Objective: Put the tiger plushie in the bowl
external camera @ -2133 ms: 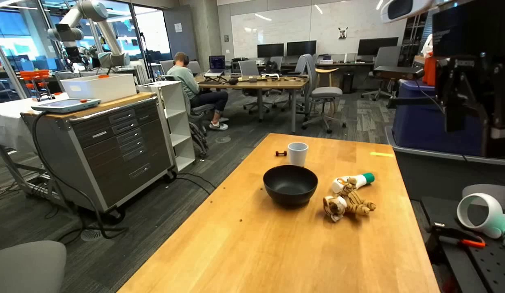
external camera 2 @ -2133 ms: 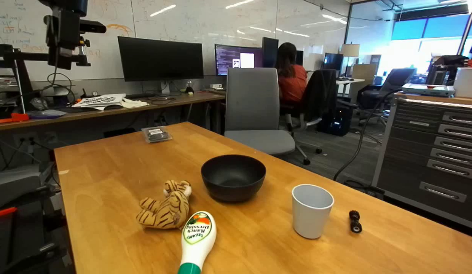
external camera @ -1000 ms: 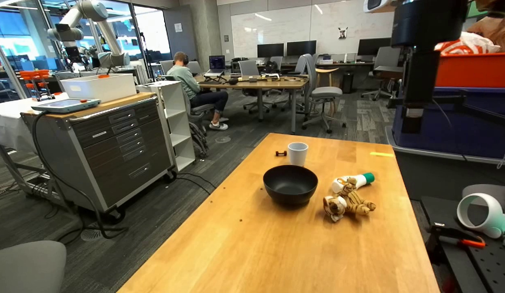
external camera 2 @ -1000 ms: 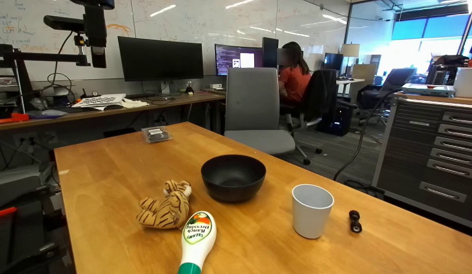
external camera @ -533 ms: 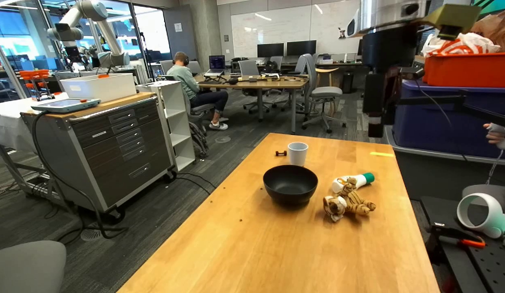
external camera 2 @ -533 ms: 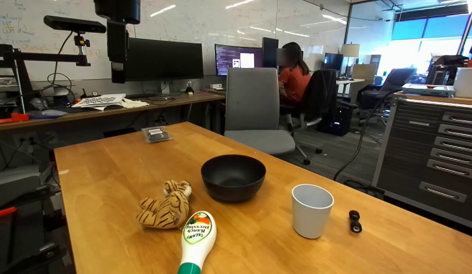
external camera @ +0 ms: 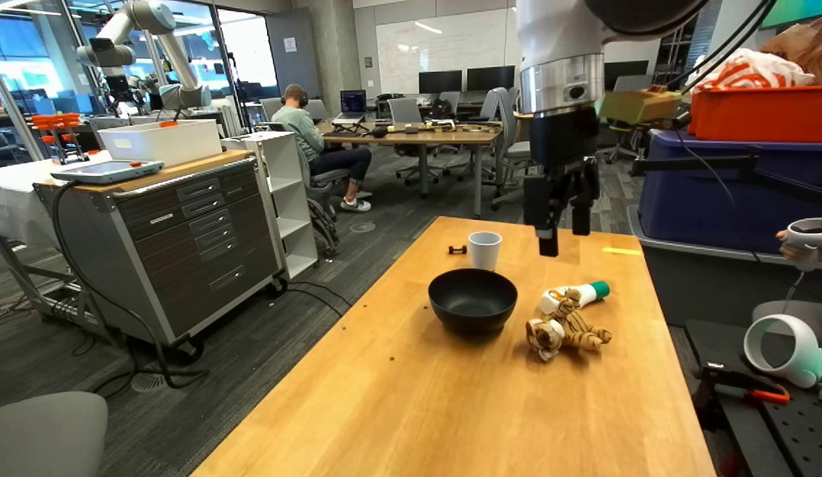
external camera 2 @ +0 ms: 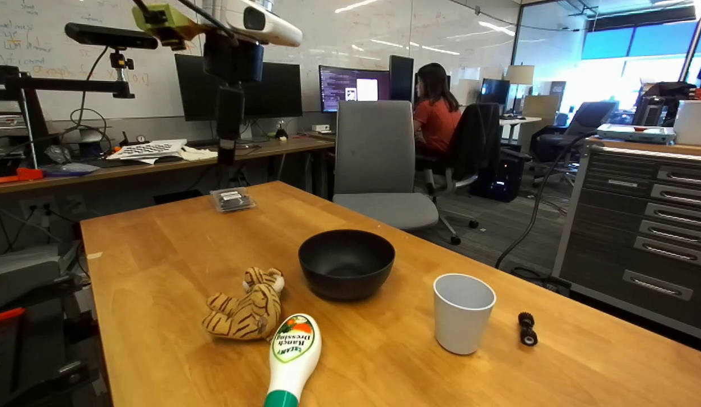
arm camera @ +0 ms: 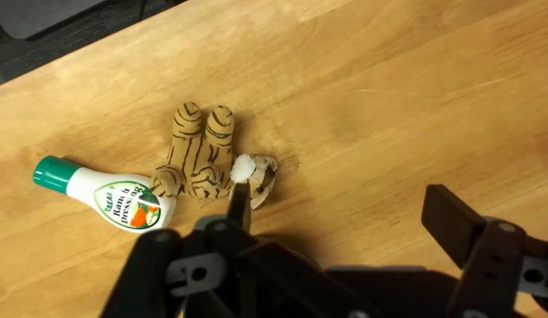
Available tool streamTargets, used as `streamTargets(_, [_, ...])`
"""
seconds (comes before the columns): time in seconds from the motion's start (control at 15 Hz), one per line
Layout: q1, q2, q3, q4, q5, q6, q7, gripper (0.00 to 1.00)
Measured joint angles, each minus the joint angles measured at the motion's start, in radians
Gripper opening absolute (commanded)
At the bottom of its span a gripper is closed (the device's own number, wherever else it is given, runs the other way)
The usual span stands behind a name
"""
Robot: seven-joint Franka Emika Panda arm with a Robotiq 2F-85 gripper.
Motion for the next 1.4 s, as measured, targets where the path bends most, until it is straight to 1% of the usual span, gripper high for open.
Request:
streamTargets(0.2, [0.000, 0.082, -0.006, 0.031, -0.012, 0.037, 0.052, 1.00])
streamTargets(0.4, [0.000, 0.143, -0.014, 0.048, -0.050, 0.075, 0.128, 1.00])
streamTargets(0.8, [0.000, 0.190, -0.045, 0.057, -0.142, 0.083, 0.268, 1.00])
streamTargets(1.07, [0.000, 0.212, -0.074, 0.058, -0.178, 0.082, 0.319, 1.00])
streamTargets(1.4, [0.000, 0.260, -0.096, 0.058, -0.182, 0.075, 0.325, 1.00])
